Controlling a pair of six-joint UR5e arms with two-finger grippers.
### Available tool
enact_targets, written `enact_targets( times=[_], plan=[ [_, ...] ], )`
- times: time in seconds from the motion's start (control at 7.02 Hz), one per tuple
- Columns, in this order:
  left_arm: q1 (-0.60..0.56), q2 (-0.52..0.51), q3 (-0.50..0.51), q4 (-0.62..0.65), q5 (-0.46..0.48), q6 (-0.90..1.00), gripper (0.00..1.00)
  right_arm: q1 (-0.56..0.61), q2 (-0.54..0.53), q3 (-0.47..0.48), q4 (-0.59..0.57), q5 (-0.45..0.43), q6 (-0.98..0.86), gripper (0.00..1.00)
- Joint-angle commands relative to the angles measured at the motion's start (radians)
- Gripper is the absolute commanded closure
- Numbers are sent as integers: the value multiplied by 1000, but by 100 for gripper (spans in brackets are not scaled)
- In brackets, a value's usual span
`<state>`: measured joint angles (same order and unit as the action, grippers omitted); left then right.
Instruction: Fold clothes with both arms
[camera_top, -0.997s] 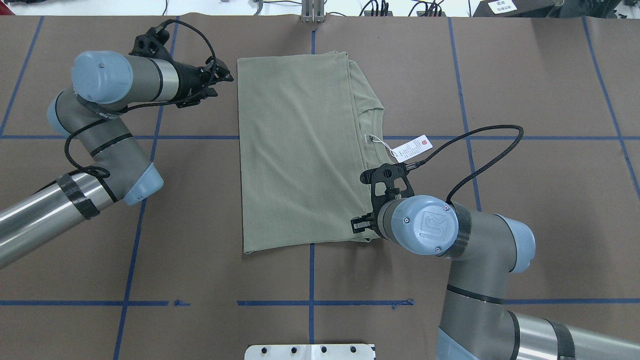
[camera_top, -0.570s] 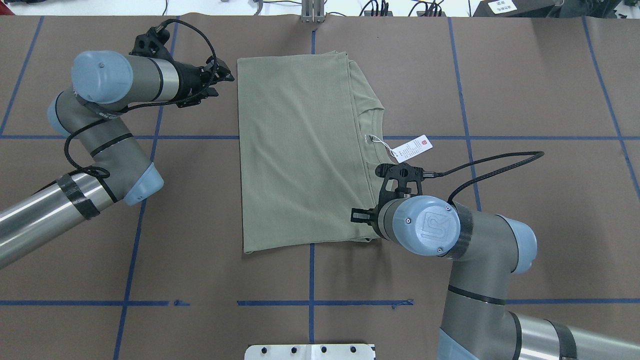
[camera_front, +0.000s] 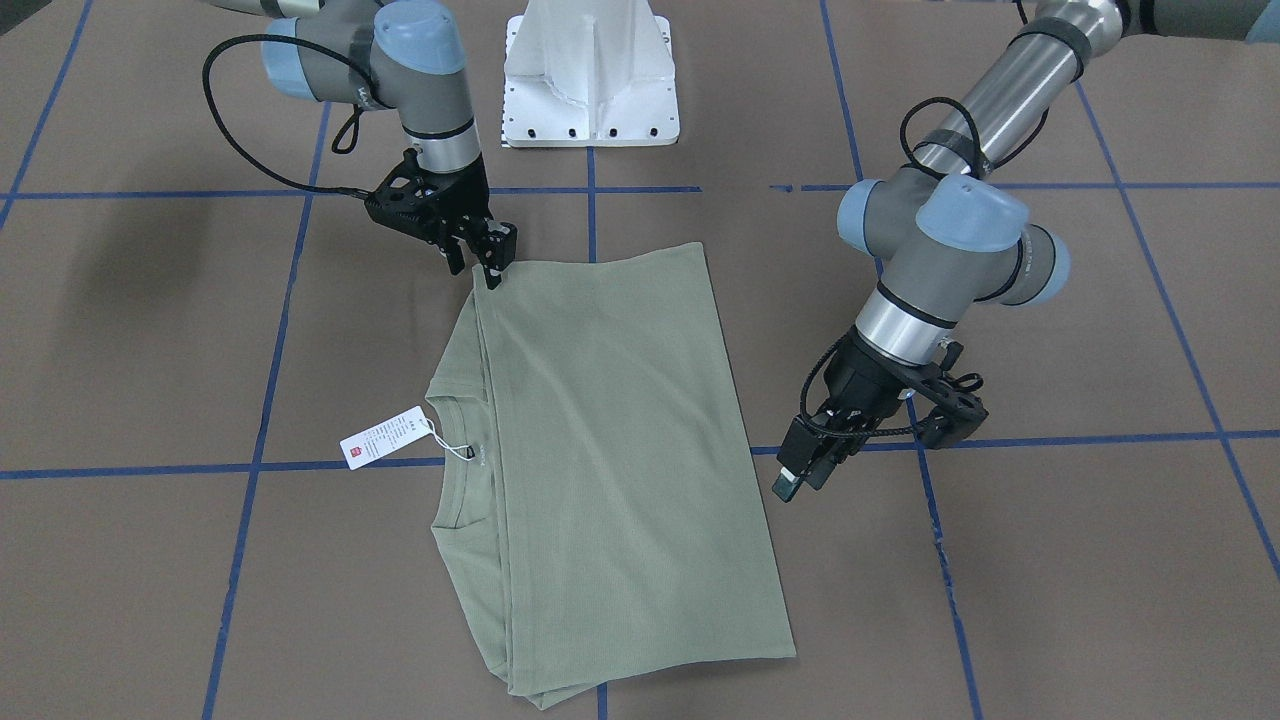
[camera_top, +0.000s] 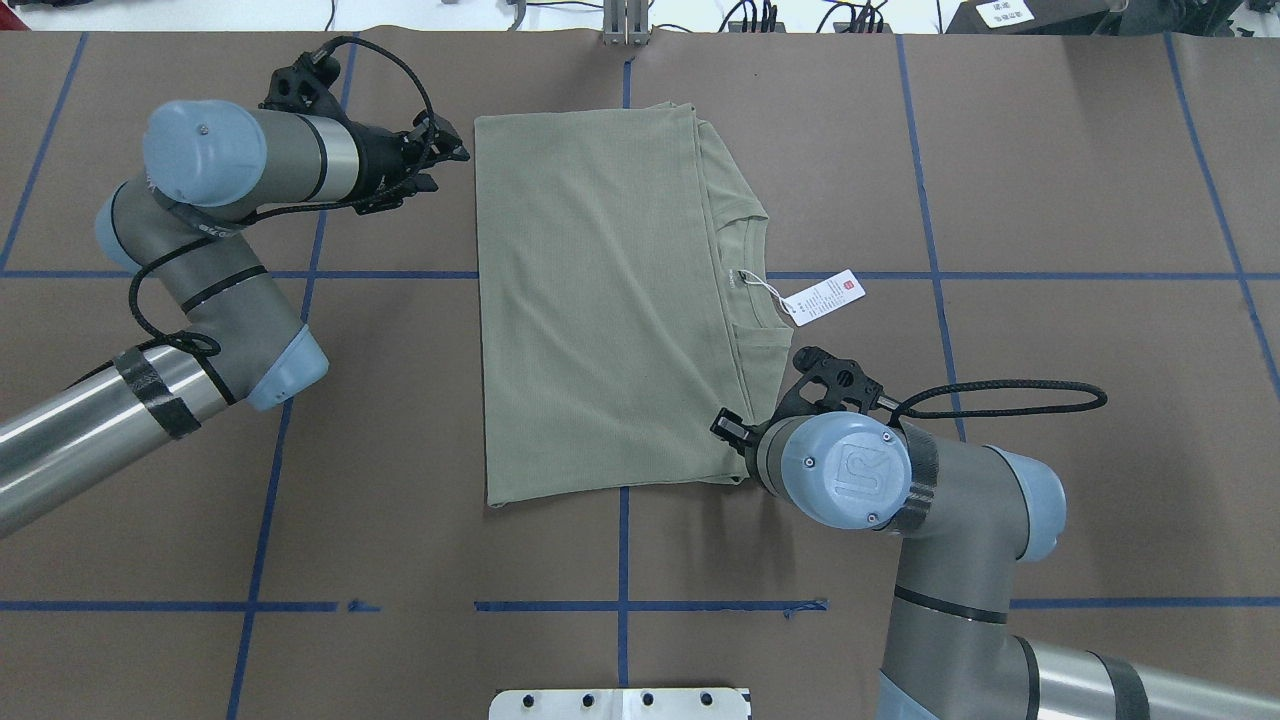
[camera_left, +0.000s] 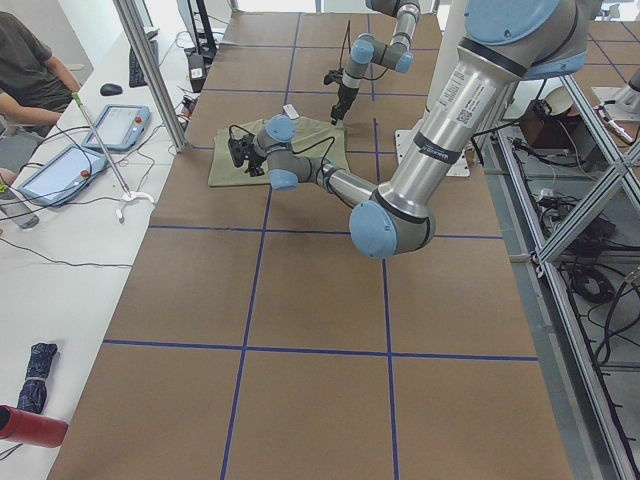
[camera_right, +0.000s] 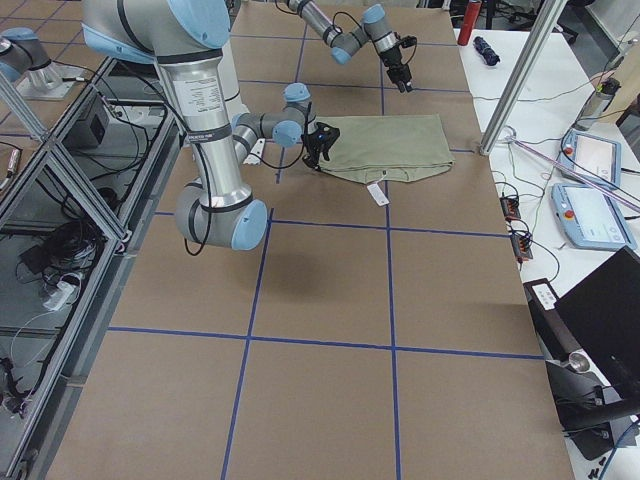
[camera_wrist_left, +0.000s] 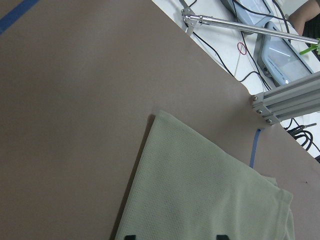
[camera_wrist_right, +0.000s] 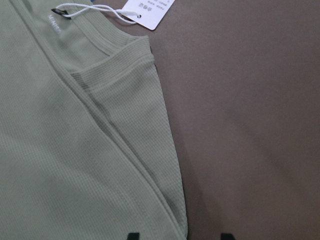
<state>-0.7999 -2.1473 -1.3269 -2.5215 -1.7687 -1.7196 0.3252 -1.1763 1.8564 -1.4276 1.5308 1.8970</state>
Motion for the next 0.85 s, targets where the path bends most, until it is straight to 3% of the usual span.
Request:
enact_targets(
  times=[0.0, 0.71],
  plan=[
    [1, 1, 0, 1, 0, 0, 38, -2, 1, -14, -1, 2, 11, 37],
    [1, 0, 0, 1, 0, 0, 38, 8, 21, -51, -1, 17, 5, 39]
  ],
)
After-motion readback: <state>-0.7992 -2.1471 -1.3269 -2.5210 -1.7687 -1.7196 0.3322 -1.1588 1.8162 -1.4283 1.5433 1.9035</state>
